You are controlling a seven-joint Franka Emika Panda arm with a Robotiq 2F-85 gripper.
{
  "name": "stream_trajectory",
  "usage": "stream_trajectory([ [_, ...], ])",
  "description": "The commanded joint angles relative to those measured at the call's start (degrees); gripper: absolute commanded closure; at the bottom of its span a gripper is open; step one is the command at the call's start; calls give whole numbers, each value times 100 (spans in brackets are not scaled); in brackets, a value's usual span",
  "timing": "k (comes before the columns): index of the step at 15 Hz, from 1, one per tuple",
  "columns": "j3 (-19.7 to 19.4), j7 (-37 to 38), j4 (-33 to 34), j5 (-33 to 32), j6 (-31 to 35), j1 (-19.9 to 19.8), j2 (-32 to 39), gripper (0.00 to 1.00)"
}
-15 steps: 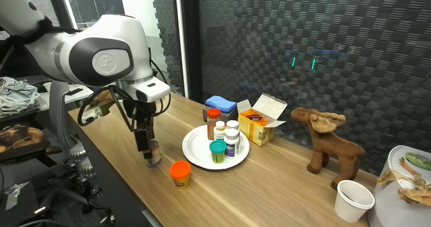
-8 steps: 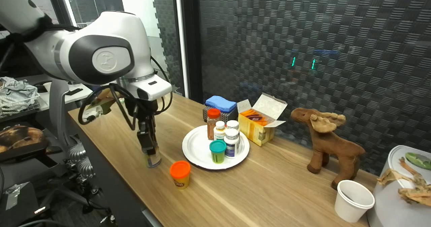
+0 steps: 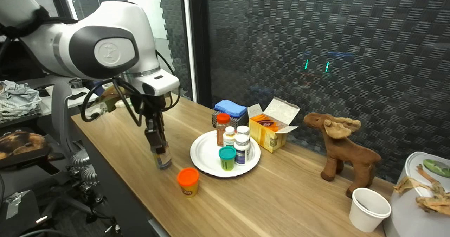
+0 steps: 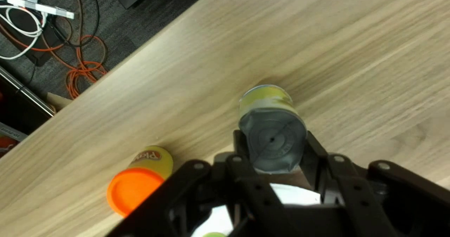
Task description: Put the orange object and the bottles on the plate
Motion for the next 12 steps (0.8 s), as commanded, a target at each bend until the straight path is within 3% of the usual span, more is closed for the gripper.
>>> stream_trajectory([
  [1,33,467,202,-406,-281,3,-342,80],
  [12,4,679,2106,-386,-1340,-3,834,81],
])
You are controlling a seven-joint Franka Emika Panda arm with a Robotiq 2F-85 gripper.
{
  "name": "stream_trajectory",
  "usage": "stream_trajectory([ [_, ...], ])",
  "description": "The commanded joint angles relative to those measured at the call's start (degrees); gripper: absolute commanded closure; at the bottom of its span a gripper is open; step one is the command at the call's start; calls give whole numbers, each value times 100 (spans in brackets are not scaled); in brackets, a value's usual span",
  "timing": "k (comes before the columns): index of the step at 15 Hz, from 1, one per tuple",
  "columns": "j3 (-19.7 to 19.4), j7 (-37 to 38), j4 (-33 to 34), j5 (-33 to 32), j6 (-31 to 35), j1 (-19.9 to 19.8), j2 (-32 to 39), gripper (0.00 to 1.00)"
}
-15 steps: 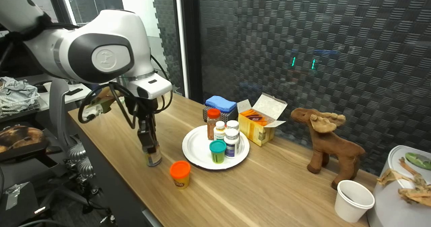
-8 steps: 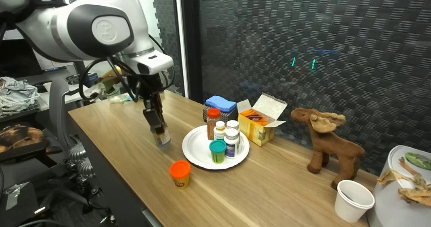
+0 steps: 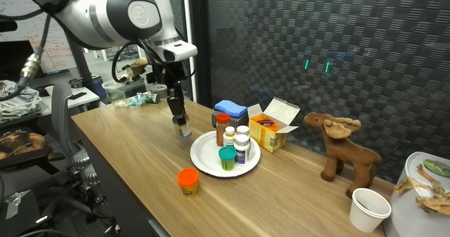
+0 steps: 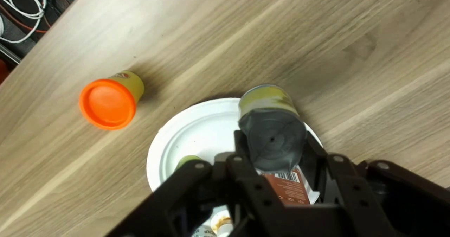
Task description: Put the orange object and the bottles on the plate
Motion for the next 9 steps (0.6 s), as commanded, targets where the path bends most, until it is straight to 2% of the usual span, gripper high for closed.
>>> stream_trajectory([
  [1,-43,63,678,29,-381,-1,513,80],
  [9,-330,114,1051,162,-227,-32,1005,80],
])
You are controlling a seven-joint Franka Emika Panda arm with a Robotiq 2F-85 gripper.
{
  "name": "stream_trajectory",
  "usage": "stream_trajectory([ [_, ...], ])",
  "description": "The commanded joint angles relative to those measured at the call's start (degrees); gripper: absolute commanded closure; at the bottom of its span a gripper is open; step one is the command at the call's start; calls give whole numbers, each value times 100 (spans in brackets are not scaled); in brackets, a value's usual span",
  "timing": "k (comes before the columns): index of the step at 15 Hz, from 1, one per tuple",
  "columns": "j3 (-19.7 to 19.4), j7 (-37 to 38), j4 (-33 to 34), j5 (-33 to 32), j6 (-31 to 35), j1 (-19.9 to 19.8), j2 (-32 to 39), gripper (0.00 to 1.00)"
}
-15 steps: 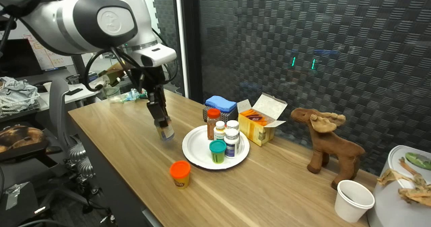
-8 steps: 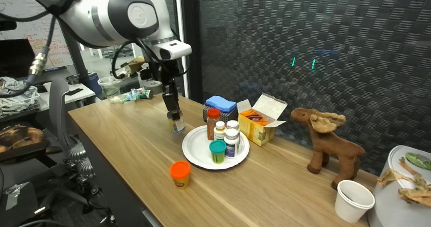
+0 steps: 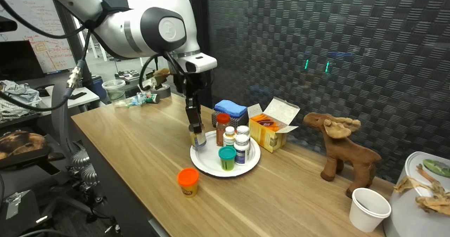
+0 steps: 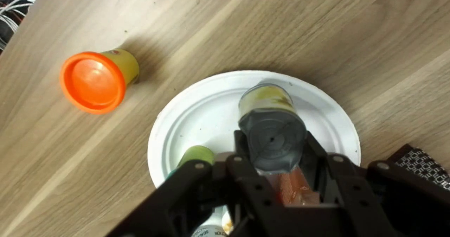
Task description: Put the orange object and the bottles on the plate
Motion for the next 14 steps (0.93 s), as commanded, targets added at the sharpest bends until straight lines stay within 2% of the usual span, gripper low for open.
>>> stream_trajectory([
  [1,-77,52,276,105,89,-5,192,81],
  [7,-104,-67,407,190,322,-12,401,80],
  [14,-309,104,375,8,743,89,579,80],
])
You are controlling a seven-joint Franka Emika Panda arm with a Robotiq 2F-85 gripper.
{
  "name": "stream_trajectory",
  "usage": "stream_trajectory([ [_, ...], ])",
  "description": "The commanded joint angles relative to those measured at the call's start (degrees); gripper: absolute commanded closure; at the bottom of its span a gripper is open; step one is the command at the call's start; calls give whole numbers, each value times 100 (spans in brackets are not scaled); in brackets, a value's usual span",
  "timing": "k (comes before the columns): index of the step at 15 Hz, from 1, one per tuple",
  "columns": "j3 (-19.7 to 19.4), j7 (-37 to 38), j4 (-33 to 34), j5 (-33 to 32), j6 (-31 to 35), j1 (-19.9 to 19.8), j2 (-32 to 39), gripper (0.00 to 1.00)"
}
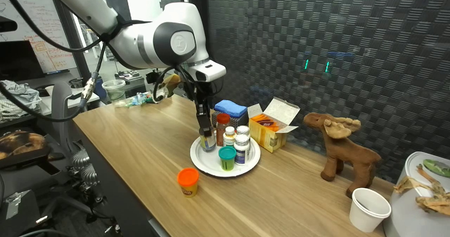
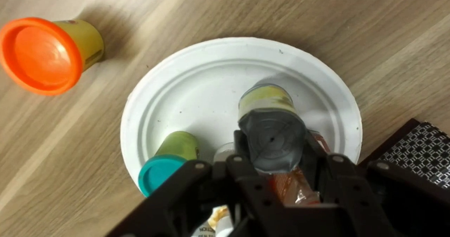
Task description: Put the orange object and the bottles on the plate
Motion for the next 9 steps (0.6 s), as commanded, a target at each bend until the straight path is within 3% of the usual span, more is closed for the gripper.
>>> stream_trajectory([
  [1,-150,62,91,-13,270,89,116,80],
  [3,-146,-15,95,50,300,71,165,79],
  [4,-141,-48,90,55,283,72,176,40],
  [9,-162,-35,-87,31,346,95,2,7],
])
